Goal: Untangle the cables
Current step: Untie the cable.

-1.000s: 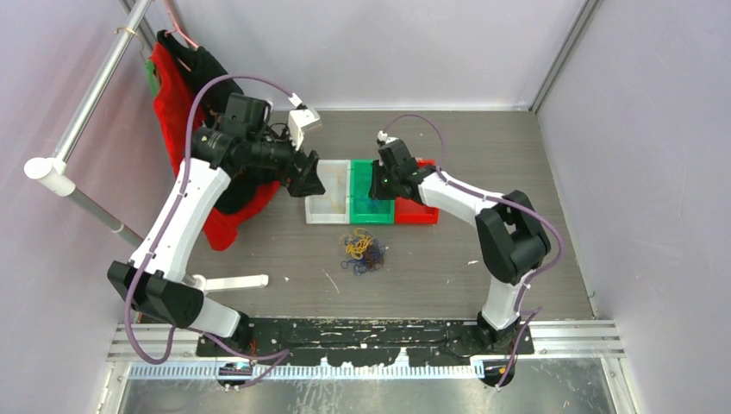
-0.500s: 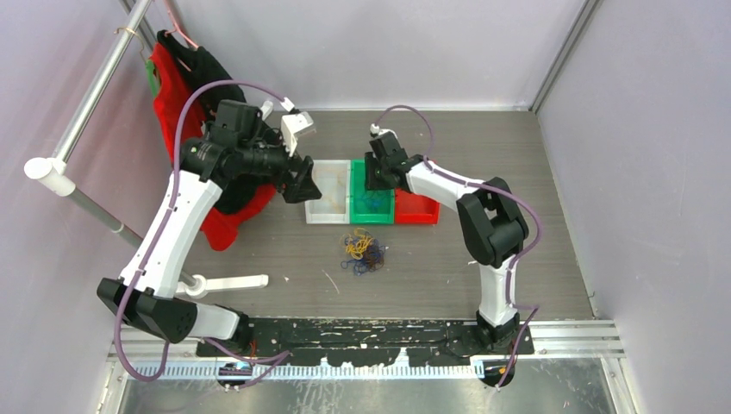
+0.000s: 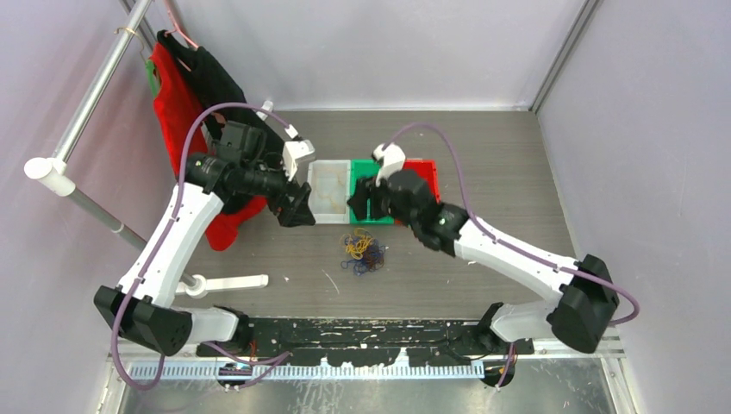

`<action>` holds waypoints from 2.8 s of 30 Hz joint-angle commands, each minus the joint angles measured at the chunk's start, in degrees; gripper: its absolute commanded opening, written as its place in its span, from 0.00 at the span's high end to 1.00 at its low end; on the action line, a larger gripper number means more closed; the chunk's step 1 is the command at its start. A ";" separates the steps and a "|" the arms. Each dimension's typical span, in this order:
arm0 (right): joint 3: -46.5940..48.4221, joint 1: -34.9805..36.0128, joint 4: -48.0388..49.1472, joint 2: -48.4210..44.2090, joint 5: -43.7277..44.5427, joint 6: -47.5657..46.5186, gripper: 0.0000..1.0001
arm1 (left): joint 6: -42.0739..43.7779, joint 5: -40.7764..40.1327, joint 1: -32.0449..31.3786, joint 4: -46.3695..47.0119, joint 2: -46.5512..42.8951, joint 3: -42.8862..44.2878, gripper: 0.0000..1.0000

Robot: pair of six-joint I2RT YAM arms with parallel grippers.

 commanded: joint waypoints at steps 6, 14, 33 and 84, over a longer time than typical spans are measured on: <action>-11.11 7.69 0.95 1.70 -2.64 7.60 0.36 | 7.01 1.03 -1.10 2.98 -6.77 -14.26 0.19; -9.42 4.89 -1.41 8.95 -0.30 13.86 0.48 | 0.43 -5.31 -10.47 16.61 -4.78 -23.64 0.25; -14.81 -0.55 -0.51 4.26 -2.45 19.40 0.62 | 6.81 -11.41 -21.16 28.45 15.18 -23.47 0.36; -18.89 -1.67 23.58 -21.46 -25.33 11.74 0.35 | 25.47 -14.60 -24.60 6.85 -15.08 2.07 1.00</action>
